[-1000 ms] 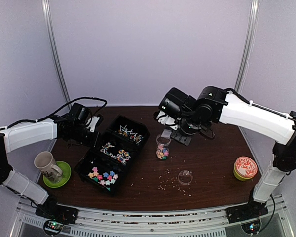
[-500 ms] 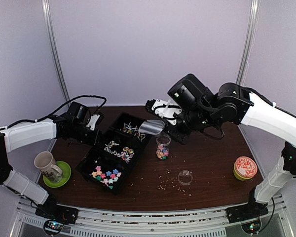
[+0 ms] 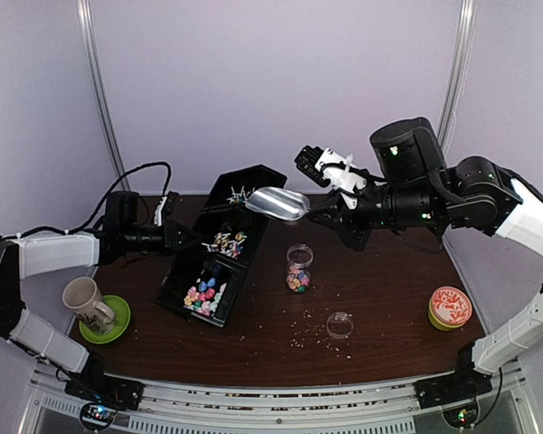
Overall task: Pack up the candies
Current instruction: Adjust the fake candies in the storage box, then scoop the fake candies from the storage box, then place the fake candies in the packing bottle.
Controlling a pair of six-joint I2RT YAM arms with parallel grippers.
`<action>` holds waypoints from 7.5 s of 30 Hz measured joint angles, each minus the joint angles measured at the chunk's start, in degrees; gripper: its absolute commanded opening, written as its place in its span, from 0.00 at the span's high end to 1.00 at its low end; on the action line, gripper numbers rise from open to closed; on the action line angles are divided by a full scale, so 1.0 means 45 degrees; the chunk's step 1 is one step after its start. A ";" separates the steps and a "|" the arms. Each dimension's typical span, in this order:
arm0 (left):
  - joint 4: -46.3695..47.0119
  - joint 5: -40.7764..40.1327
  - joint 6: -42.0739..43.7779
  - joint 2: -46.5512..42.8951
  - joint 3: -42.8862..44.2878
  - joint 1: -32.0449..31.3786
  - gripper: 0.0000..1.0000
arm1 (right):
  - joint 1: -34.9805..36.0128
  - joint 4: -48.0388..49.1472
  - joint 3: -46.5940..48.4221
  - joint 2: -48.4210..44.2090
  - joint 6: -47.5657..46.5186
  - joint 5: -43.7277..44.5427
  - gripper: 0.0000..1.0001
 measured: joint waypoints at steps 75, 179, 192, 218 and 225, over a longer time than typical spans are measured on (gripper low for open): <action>-0.8859 -0.7203 0.6013 0.0675 0.2841 -0.2739 1.00 | 0.0816 -0.4085 0.6411 1.0831 -0.0967 -0.0423 1.00; -0.8437 -0.7334 0.5027 0.0447 0.2715 -0.2064 1.00 | 0.0539 1.3022 -0.6557 0.4367 0.1171 0.1831 1.00; -0.8636 -0.7407 0.4954 0.0447 0.2715 -0.1982 1.00 | 0.0160 1.1249 -0.7261 0.1860 0.0860 0.2550 1.00; -0.8636 -0.7436 0.4930 0.0461 0.2720 -0.1982 1.00 | -0.0899 0.7004 -0.8995 -0.1350 0.1540 0.3813 1.00; -0.8641 -0.7436 0.4930 0.0466 0.2730 -0.1982 1.00 | -0.0908 0.5445 -0.8859 -0.1511 0.1758 0.3925 1.00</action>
